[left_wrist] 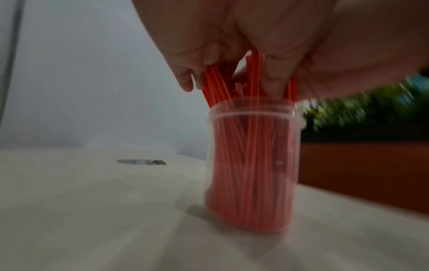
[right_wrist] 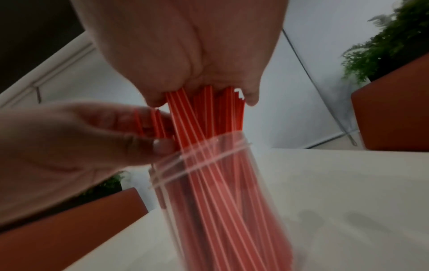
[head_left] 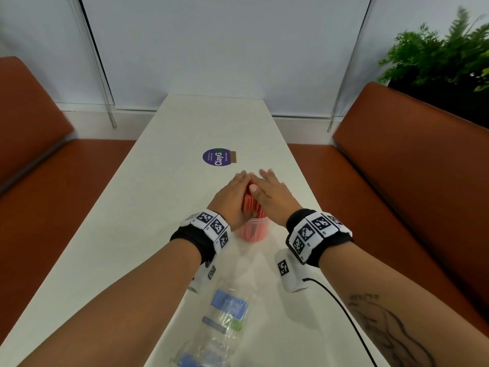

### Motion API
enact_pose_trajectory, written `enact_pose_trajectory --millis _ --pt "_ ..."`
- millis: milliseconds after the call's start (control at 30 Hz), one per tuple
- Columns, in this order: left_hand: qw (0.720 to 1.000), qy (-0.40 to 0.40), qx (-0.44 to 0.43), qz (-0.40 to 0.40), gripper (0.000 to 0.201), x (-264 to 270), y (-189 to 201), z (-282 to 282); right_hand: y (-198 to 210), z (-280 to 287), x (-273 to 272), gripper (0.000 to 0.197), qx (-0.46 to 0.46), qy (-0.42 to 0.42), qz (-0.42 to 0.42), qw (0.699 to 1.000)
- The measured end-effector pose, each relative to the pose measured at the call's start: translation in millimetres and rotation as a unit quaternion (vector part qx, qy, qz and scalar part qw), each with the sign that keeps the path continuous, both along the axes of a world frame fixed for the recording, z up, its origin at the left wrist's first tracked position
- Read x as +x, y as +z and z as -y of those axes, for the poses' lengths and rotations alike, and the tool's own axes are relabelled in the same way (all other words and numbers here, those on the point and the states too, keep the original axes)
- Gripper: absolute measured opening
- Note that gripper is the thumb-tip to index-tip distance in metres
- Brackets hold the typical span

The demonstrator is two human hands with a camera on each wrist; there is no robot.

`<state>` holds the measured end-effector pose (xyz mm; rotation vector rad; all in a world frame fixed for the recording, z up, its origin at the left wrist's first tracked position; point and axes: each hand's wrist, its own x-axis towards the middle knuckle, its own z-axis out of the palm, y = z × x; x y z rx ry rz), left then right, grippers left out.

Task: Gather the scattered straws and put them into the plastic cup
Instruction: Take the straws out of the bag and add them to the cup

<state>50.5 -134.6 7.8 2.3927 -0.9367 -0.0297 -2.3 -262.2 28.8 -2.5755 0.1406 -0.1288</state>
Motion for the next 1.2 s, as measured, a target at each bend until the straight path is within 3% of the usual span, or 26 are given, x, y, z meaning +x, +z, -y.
enact_pose_trajectory --millis 67,167,233,300,433,500,633,767,900,1033,1200 --pt "0.998 0.015 -0.051 -0.022 0.099 -2.9 3.2 -5.6 5.1 3.9 -6.8 0.048 0.083 -0.054 0.094 0.991" --pt "0.997 0.004 -0.037 0.064 0.074 -11.1 0.7 -12.1 4.1 9.4 -23.2 0.047 0.101 -0.109 0.181 0.972" --pt "0.993 -0.020 0.022 0.112 0.059 -16.1 -3.4 -13.5 -5.2 9.9 -33.7 0.048 0.013 -0.061 0.148 0.987" --pt "0.992 -0.025 0.065 0.108 0.056 -21.8 -6.4 -11.8 -17.9 7.0 -40.2 0.051 -0.072 0.002 0.096 0.993" --pt "0.992 -0.024 0.098 0.074 0.060 -22.5 -2.3 0.3 -24.1 0.7 -33.0 0.055 -0.120 0.014 0.032 0.992" --pt "0.997 -0.026 0.054 0.041 0.060 -20.8 3.3 4.5 -16.3 -1.0 -27.3 0.058 -0.094 0.005 0.029 0.995" --pt "0.992 0.082 -0.084 -0.034 0.063 -16.0 3.4 0.0 -8.2 3.0 -27.9 0.069 0.009 -0.081 0.091 0.993" --pt "0.994 0.071 -0.048 -0.070 0.052 -15.9 -3.9 -2.1 -22.5 -3.1 -27.2 0.057 0.022 -0.064 0.056 0.996" --pt "0.994 0.058 -0.034 -0.086 0.055 -16.2 -2.6 0.0 -26.5 -6.9 -21.8 0.055 -0.009 -0.039 0.040 0.998" --pt "0.993 0.076 -0.024 -0.088 0.065 -14.5 6.3 -4.6 -9.0 -5.0 -26.4 0.065 0.002 -0.077 0.060 0.995" --pt "0.988 0.132 -0.002 -0.074 0.057 -24.6 33.2 -27.2 18.1 -10.9 -50.9 0.063 0.055 -0.112 0.108 0.986"
